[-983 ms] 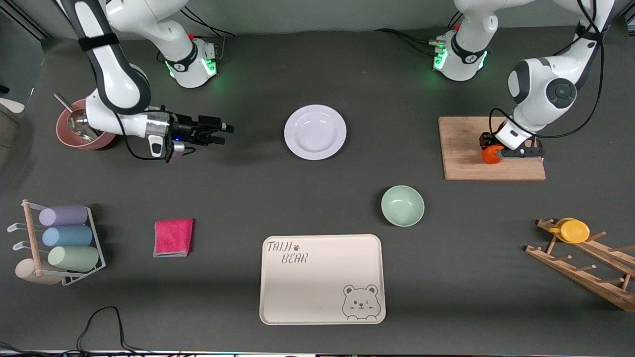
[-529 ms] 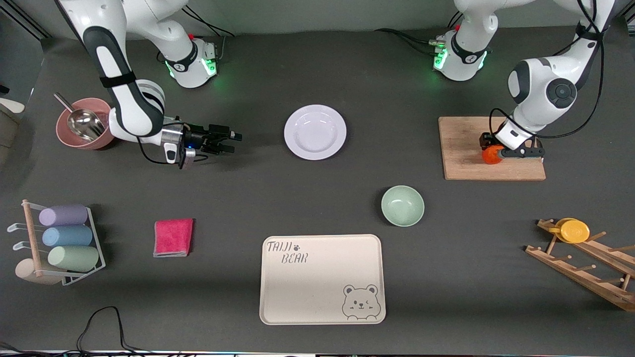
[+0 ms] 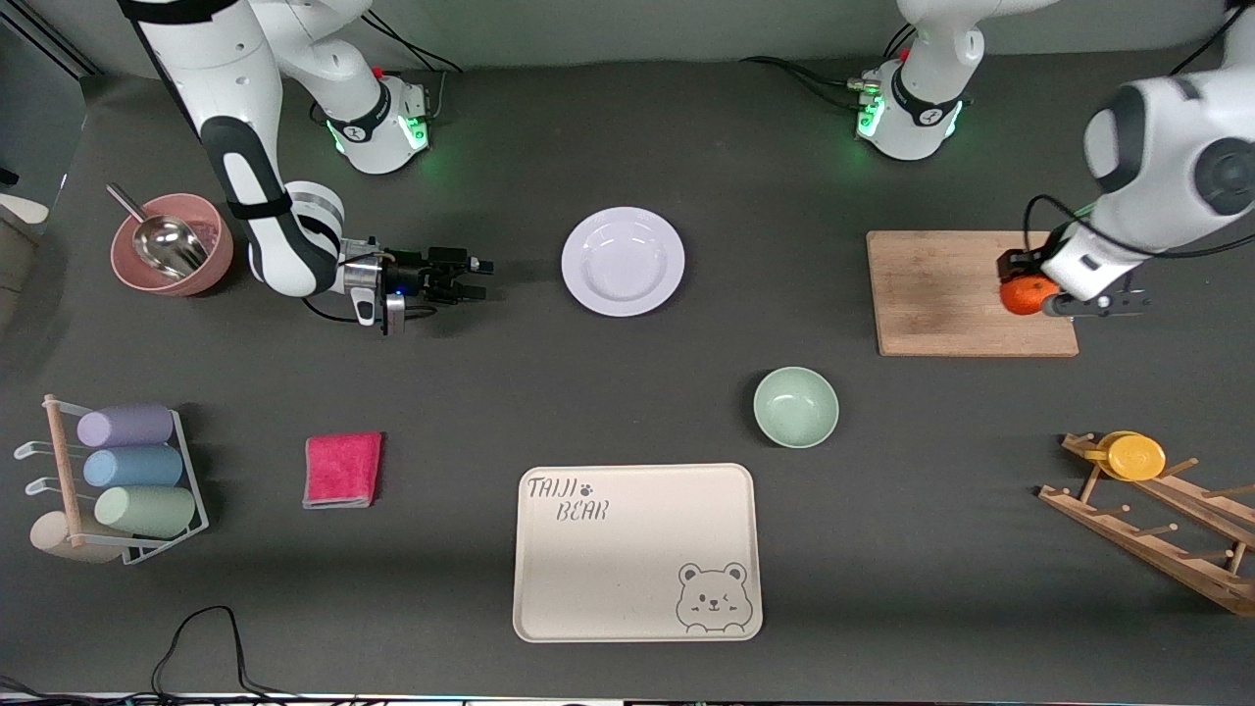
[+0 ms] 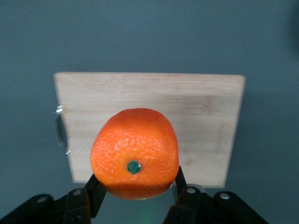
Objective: Place orange and plate with both arms
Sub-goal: 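Grasp the orange with the left gripper and lift it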
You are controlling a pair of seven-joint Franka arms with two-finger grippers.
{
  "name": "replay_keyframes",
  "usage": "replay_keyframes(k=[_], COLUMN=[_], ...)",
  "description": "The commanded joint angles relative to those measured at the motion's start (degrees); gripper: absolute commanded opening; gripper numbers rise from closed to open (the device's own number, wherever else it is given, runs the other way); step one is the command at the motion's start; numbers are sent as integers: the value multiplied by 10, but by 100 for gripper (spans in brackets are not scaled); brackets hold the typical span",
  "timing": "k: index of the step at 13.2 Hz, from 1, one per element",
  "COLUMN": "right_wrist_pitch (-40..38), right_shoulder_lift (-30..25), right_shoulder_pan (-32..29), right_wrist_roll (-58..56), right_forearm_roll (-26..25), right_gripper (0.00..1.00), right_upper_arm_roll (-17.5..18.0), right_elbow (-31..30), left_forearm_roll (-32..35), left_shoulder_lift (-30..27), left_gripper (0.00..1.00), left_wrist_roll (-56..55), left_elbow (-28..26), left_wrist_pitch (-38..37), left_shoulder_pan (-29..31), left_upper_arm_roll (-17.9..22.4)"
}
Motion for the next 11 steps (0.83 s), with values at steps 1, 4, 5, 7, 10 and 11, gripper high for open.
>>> replay_keyframes(k=[1, 4, 5, 7, 10, 11], right_wrist_pitch=[-49, -99, -100, -100, -102, -102], right_shoulder_lift=[38, 69, 71, 75, 83, 85], right_shoulder_pan=[-8, -15, -17, -17, -17, -17], right_wrist_roll=[-30, -65, -73, -80, -80, -81], right_forearm_roll=[16, 17, 16, 17, 17, 17], right_gripper=[100, 100, 100, 100, 69, 60], right_upper_arm_roll=[-2, -2, -2, -1, -1, -1], right_elbow=[12, 12, 12, 12, 12, 12], left_forearm_roll=[-3, -5, -30, -93, -104, -104], left_shoulder_lift=[14, 25, 29, 57, 120, 140], left_gripper=[0, 0, 0, 0, 0, 0], left_wrist_roll=[-18, -83, -138, -272, -433, -481], left_elbow=[151, 270, 289, 311, 322, 322], left_wrist_pitch=[-155, -272, -287, -279, -200, -173], left_shoulder_pan=[-8, -9, -9, -11, -19, -35], left_upper_arm_roll=[-16, -78, -114, -185, -279, -298])
